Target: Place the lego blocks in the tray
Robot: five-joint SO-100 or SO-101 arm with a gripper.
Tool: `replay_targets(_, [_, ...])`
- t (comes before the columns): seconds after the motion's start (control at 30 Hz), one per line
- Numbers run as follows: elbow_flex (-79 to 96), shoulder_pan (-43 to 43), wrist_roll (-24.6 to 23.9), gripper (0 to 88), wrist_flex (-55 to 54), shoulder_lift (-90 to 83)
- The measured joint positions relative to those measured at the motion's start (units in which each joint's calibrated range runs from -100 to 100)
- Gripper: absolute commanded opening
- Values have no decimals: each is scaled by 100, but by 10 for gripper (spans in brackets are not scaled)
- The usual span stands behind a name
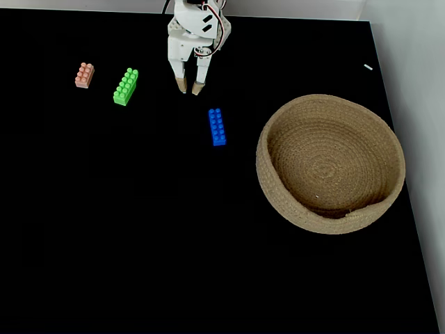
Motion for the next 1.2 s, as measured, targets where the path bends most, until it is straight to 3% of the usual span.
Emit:
replay_targets(0.33, [0, -586, 83, 1, 0, 0])
replay_targets(1.2, [0, -594, 83, 1, 0, 0])
